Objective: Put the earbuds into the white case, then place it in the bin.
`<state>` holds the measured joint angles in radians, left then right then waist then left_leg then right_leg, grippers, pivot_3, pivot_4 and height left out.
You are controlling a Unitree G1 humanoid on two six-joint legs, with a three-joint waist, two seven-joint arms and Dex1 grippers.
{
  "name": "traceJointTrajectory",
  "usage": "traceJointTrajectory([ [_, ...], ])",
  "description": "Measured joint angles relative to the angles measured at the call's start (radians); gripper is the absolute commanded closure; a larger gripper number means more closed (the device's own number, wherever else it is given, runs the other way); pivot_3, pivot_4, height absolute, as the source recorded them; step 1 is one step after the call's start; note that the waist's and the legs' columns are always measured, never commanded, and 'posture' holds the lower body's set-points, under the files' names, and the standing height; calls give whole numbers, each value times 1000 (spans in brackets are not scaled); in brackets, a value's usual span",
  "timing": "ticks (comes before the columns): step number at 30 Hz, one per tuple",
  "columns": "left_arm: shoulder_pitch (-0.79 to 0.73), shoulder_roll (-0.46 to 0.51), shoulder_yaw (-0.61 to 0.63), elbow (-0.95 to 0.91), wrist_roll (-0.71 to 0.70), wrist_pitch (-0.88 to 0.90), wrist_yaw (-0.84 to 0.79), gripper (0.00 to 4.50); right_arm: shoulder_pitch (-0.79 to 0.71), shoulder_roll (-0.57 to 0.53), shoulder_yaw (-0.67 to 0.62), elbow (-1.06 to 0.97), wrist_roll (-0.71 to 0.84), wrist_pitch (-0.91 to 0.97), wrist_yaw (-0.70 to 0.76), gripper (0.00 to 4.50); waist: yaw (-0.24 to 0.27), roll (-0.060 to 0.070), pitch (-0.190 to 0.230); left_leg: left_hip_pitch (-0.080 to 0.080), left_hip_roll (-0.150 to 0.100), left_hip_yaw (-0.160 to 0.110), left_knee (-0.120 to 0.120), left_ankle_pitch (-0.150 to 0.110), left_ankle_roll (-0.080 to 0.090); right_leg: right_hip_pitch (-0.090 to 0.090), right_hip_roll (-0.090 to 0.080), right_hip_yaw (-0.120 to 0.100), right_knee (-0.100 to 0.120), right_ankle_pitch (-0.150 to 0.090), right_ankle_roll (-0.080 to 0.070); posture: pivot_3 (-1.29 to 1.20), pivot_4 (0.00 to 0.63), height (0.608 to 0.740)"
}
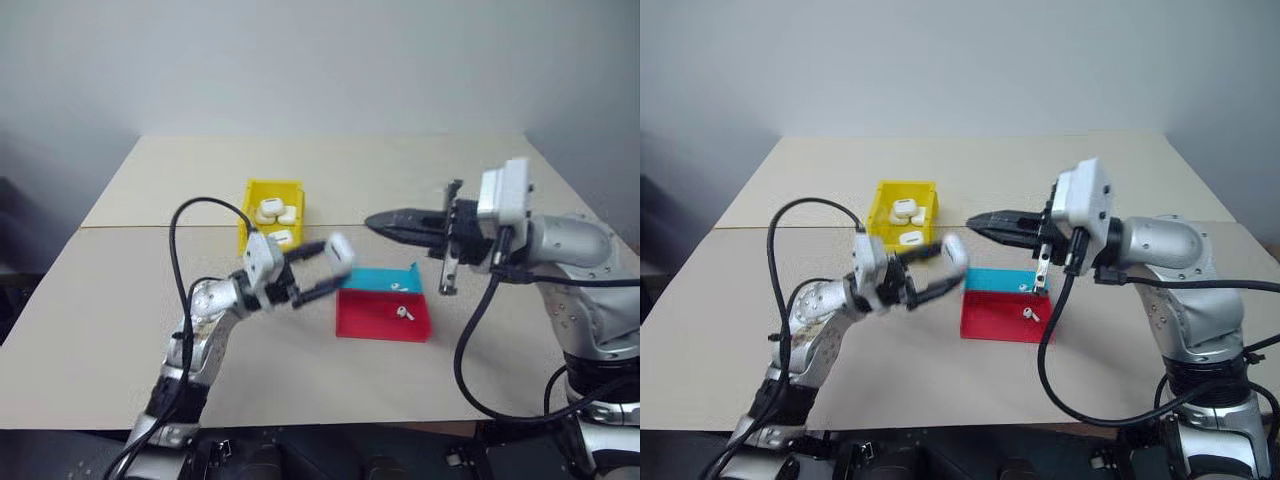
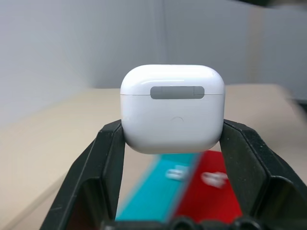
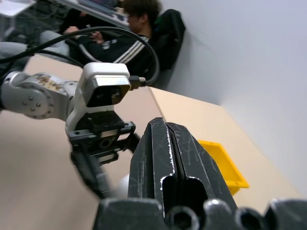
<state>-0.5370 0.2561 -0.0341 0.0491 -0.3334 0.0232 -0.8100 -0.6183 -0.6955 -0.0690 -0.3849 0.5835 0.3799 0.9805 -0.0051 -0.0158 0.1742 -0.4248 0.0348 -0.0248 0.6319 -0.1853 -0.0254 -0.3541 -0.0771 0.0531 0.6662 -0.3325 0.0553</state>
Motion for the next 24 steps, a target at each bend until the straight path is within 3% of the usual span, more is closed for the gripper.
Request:
traceJointTrajectory([
  [5, -274, -21, 77, 303, 217, -4, 431, 1775, 79, -5, 2, -4, -13, 33, -48, 4469, 5, -1, 0, -1, -1, 0, 1, 0, 0, 0, 0, 0, -2, 0, 1, 0, 150, 740],
  [8, -331, -8, 84, 448, 297, -12, 564, 1775, 110, -15, 13, -5, -37, 33, -49, 4469, 0, -1, 0, -2, -1, 0, -1, 0, 0, -1, -1, 0, -3, 0, 1, 0, 150, 740],
  [12, -355, -3, 73, 566, 354, 23, 633, 1775, 115, -19, 15, -4, -56, 38, -70, 4469, -1, -1, 1, -7, -1, 0, 0, 0, 0, -6, -1, -1, -2, 0, 1, 0, 150, 740],
  [17, -361, -3, 64, 577, 364, 47, 612, 57, 125, -19, 17, -4, -74, 39, -87, 4500, 2, -1, 1, -7, -1, 0, 0, 1, -1, -5, -1, -1, -2, 0, 1, 0, 150, 740],
  [24, -360, -6, 68, 537, 364, 52, 623, 21, 131, -19, 20, -4, -96, 43, -97, 4500, 2, -1, 1, -7, -1, 0, 0, 2, -3, -5, -1, -2, -1, 0, 1, 0, 150, 740],
])
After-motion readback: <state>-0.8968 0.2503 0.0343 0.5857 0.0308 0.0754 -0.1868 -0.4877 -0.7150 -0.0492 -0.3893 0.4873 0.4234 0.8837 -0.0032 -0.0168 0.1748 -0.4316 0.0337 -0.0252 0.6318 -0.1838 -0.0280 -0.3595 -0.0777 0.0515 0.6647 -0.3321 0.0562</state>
